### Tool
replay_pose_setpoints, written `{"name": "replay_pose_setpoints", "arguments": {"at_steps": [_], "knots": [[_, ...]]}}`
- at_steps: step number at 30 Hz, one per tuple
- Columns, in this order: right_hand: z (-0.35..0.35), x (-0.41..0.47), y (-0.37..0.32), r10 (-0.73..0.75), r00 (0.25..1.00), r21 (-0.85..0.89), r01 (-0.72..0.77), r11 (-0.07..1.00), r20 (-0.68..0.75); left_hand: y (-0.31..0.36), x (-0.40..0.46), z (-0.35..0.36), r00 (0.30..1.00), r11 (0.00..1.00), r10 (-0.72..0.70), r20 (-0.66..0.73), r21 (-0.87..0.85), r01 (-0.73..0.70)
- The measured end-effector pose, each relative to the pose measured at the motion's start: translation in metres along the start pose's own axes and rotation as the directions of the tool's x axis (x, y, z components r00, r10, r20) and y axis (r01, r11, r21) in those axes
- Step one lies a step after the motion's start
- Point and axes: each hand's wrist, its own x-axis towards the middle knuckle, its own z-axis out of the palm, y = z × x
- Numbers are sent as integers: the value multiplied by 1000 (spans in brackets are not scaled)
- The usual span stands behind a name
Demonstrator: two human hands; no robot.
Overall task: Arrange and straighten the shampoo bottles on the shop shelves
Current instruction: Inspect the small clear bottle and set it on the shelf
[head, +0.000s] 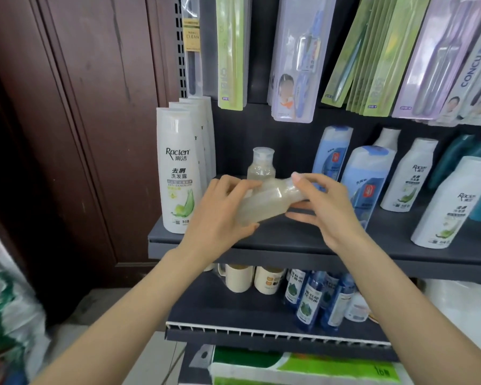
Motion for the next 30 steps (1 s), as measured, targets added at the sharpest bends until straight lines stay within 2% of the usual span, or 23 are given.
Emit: {"name": "replay_pose_setpoints", "arguments": {"at_steps": [4, 8, 12, 15, 17, 20, 23, 26, 30], "knots": [[-2, 0, 6, 3, 1000, 166, -3, 986, -2, -6, -2, 0, 995, 992, 92, -35, 86, -89], [-6, 2, 11, 41, 999, 349, -28, 937, -29, -13, -6, -3, 998, 996, 19, 64, -84, -14], [-10, 6, 13, 23, 1000, 385, -25, 922, 11, -16, -9, -6, 995, 990, 84, 50, -121, -77], [-11, 7, 12, 16, 999, 364, -30, 931, 44, -12, -7, -12, 1000, 956, 16, 11, -294, -12], [-11, 8, 11, 11, 999, 317, -25, 948, 45, -9, -5, -15, 995, 882, -85, 56, -460, 101], [-8, 9, 10, 4, 999, 259, -14, 966, 37, -10, -4, -16, 946, 724, -219, 238, -611, 321], [-6, 9, 9, 17, 998, 267, -32, 963, 58, -11, -5, -14, 874, 571, -318, 366, -662, 485], [-7, 8, 9, 8, 994, 335, -46, 941, 113, -8, -2, -15, 784, 351, -399, 475, -711, 609], [-8, 9, 9, -67, 987, 240, 32, 970, 143, -7, 1, -16, 699, 136, -364, 616, -707, 694]]}}
